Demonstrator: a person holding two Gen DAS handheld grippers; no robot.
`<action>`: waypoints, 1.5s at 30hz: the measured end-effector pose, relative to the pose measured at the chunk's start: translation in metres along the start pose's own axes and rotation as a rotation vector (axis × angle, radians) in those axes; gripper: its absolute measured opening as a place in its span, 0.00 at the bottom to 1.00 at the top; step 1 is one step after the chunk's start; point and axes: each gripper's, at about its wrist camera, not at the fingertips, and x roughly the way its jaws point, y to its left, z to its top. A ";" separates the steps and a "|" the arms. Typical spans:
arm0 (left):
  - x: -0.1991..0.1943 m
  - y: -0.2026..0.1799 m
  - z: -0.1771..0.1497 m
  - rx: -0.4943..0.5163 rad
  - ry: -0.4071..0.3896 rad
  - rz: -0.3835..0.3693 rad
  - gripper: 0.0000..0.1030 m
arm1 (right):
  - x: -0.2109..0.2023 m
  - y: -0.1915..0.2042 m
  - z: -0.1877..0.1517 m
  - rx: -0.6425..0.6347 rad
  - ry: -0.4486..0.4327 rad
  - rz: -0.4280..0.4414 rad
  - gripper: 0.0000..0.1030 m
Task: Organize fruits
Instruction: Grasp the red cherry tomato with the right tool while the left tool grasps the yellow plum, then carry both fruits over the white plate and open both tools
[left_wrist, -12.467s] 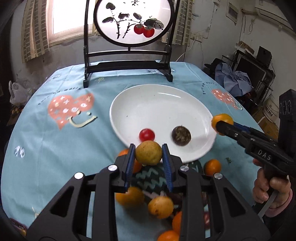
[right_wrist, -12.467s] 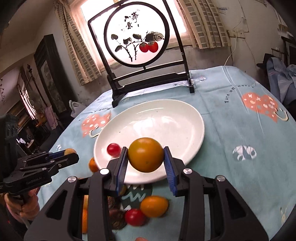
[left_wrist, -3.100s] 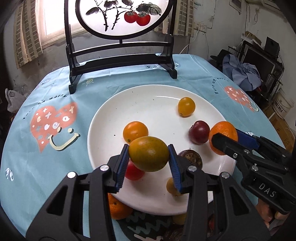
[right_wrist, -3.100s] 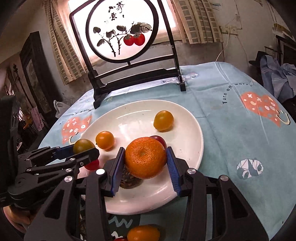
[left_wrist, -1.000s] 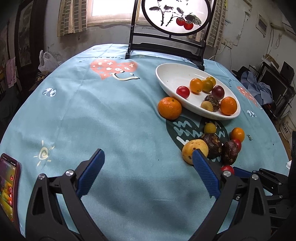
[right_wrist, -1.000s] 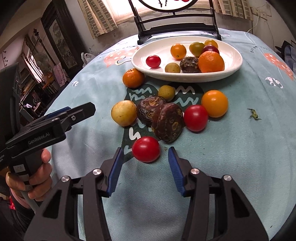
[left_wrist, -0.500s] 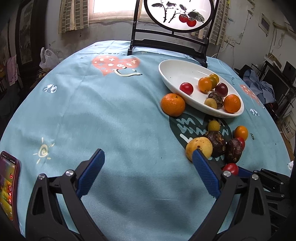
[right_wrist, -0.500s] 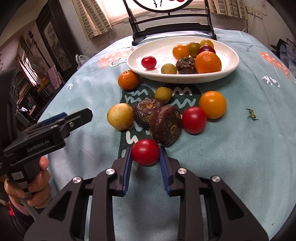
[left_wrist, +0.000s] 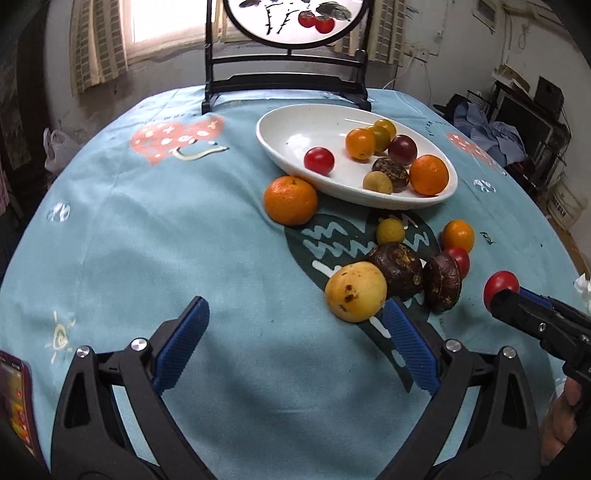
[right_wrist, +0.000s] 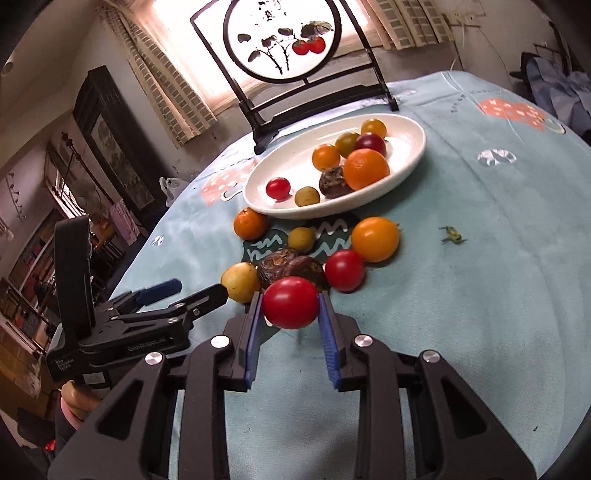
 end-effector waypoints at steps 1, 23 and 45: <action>0.002 -0.005 0.002 0.030 0.000 -0.006 0.94 | -0.001 0.000 0.000 -0.001 -0.002 -0.001 0.29; 0.027 -0.032 0.005 0.180 0.065 -0.113 0.37 | -0.001 -0.003 -0.001 0.006 0.002 -0.010 0.29; 0.006 -0.015 0.094 -0.016 -0.091 -0.105 0.37 | 0.024 -0.003 0.109 -0.100 -0.207 -0.112 0.29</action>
